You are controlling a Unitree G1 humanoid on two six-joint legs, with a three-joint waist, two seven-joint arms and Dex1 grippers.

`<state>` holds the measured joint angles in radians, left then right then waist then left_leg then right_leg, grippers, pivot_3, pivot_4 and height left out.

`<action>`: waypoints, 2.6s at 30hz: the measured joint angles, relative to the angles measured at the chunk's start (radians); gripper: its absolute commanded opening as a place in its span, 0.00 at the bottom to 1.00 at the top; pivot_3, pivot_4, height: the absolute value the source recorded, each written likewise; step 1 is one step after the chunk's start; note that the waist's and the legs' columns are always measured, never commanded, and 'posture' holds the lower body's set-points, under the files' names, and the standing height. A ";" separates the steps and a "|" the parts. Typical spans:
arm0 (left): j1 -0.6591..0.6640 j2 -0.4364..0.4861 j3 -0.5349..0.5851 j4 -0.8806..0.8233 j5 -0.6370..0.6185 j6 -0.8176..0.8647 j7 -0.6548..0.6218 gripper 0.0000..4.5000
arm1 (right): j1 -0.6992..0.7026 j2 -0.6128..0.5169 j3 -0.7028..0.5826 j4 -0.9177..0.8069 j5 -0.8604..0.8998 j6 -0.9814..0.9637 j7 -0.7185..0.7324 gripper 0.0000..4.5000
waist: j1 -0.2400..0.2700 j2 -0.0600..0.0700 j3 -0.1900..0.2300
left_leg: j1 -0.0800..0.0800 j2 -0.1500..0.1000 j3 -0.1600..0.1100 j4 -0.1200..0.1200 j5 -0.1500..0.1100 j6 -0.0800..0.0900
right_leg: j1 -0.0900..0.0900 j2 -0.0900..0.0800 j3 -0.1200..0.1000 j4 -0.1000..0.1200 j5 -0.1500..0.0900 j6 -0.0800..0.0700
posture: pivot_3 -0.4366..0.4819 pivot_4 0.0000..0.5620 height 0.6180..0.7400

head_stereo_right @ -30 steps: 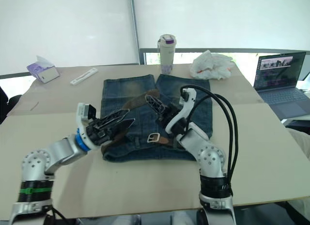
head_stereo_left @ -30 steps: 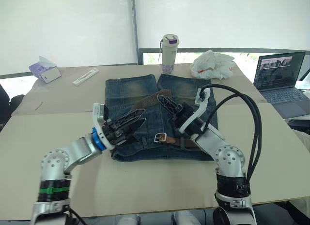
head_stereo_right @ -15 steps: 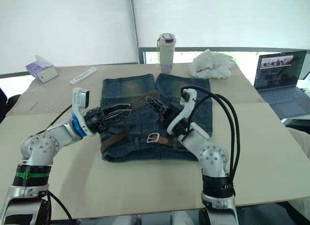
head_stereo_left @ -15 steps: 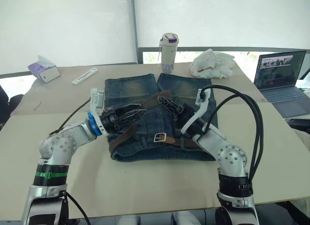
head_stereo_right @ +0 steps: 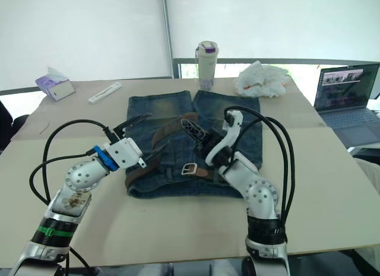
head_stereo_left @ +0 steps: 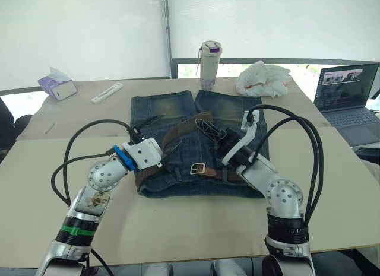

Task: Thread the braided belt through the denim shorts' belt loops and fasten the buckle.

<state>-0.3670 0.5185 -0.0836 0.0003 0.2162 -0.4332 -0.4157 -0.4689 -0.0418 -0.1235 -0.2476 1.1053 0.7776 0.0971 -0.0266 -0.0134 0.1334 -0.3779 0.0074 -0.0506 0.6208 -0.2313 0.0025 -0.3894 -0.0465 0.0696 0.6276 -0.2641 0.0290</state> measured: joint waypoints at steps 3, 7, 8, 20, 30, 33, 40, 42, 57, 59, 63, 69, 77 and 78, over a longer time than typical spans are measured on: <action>0.001 -0.044 -0.007 0.033 0.075 -0.048 0.088 0.99 | 0.000 0.005 0.001 0.000 0.004 0.000 -0.009 0.00 | 0.001 0.000 0.000 | -0.001 0.000 0.000 0.000 0.000 0.000 | 0.000 0.000 0.000 0.000 0.000 0.000 | 0.48 0.27 1.00; -0.012 -0.090 -0.016 0.063 0.143 -0.065 0.180 0.99 | 0.000 0.015 0.008 0.000 0.008 0.000 -0.018 0.00 | 0.002 0.000 0.000 | -0.001 0.000 0.000 0.001 0.000 0.000 | 0.000 0.000 -0.001 0.001 0.000 0.001 | 0.48 0.27 1.00; -0.017 -0.096 -0.019 0.064 0.154 -0.067 0.194 0.99 | 0.000 0.017 0.010 -0.001 0.008 0.000 -0.021 0.00 | 0.003 0.000 0.000 | -0.001 0.000 0.000 0.001 0.000 0.000 | 0.000 0.000 -0.001 0.001 0.000 0.001 | 0.48 0.27 1.00; 0.029 -0.134 -0.030 0.017 0.191 -0.078 0.263 0.42 | 0.000 0.025 0.012 -0.001 0.016 0.000 -0.055 0.00 | -0.004 0.000 0.000 | -0.001 0.001 0.000 0.001 0.000 0.000 | 0.000 0.001 -0.001 0.001 0.000 0.001 | 0.48 0.27 1.00; 0.007 -0.136 -0.045 0.045 0.214 -0.064 0.268 0.01 | 0.002 0.028 0.013 -0.021 0.019 0.001 -0.056 0.00 | -0.007 0.000 0.000 | -0.001 0.001 0.000 0.001 0.000 0.000 | 0.000 0.001 -0.001 0.001 0.000 0.001 | 0.48 0.27 1.00; 0.007 -0.129 -0.051 0.063 0.213 -0.069 0.268 0.00 | 0.010 0.005 0.019 -0.025 0.020 0.022 -0.048 0.26 | -0.010 0.000 0.000 | -0.001 0.001 0.000 0.001 0.000 0.000 | 0.000 0.002 -0.001 0.002 0.000 0.001 | 0.48 0.27 1.00; 0.093 -0.034 0.005 0.063 0.130 -0.070 0.220 0.00 | 0.040 -0.219 0.085 -0.115 -0.109 0.023 0.134 0.80 | -0.014 0.000 0.000 | 0.000 0.001 -0.001 0.001 0.000 0.000 | 0.000 0.002 -0.002 0.001 0.000 0.001 | 0.48 0.27 1.00; 0.129 0.005 0.033 0.040 0.086 -0.064 0.189 0.00 | 0.066 -0.288 0.134 -0.118 -0.204 -0.026 0.205 0.87 | -0.014 0.000 0.000 | 0.000 0.001 0.000 0.001 0.000 0.000 | 0.001 0.002 -0.002 0.001 0.000 0.001 | 0.48 0.27 1.00; 0.352 0.303 0.136 0.078 -0.062 -0.255 -0.084 0.00 | 0.182 -0.460 0.426 -0.035 -0.769 -0.373 0.508 0.87 | -0.007 -0.001 0.001 | 0.003 0.003 0.002 0.001 0.000 0.000 | 0.001 0.001 -0.001 0.000 0.000 0.000 | 0.48 0.27 1.00; 0.356 0.325 0.133 0.093 -0.014 -0.271 -0.086 0.00 | 0.182 -0.459 0.436 -0.032 -0.821 -0.430 0.519 0.87 | -0.008 -0.001 0.001 | 0.003 0.003 0.002 0.001 0.000 0.000 | 0.001 0.002 -0.001 0.000 0.000 0.000 | 0.48 0.27 1.00; 0.369 0.343 0.117 0.122 0.073 -0.291 -0.079 0.00 | 0.184 -0.465 0.464 0.008 -0.915 -0.522 0.541 0.87 | -0.009 -0.001 0.001 | 0.003 0.004 0.002 0.000 0.000 0.000 | 0.001 0.002 -0.001 0.000 0.000 0.000 | 0.48 0.27 1.00; 0.373 0.340 0.097 0.036 0.135 -0.160 -0.108 0.00 | 0.202 -0.436 0.461 0.023 -0.955 -0.553 0.549 0.87 | -0.009 -0.001 0.001 | 0.003 0.004 0.002 0.001 0.000 0.000 | 0.001 0.002 -0.001 0.000 0.000 0.000 | 0.48 0.27 1.00; 0.378 0.270 0.057 -0.205 0.228 0.092 -0.155 0.00 | 0.207 -0.413 0.440 0.023 -0.966 -0.557 0.548 0.87 | -0.010 -0.001 0.001 | 0.004 0.003 0.003 0.001 0.000 0.000 | 0.002 0.003 -0.001 0.001 0.000 0.000 | 0.48 0.27 1.00; 0.376 0.265 0.051 -0.220 0.241 0.113 -0.156 0.00 | 0.208 -0.411 0.436 0.022 -0.966 -0.557 0.548 0.87 | -0.010 -0.001 0.000 | 0.004 0.003 0.003 0.001 0.000 0.000 | 0.002 0.003 -0.001 0.001 0.000 0.000 | 0.48 0.27 1.00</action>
<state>0.0091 0.7840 -0.0331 -0.2201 0.4568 -0.3198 -0.5720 -0.2607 -0.4524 0.3124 -0.2254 0.1394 0.2201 0.6448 -0.0363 -0.0147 0.1339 -0.3742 0.0109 -0.0480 0.6214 -0.2314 0.0024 -0.3878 -0.0434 0.0684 0.6289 -0.2639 0.0292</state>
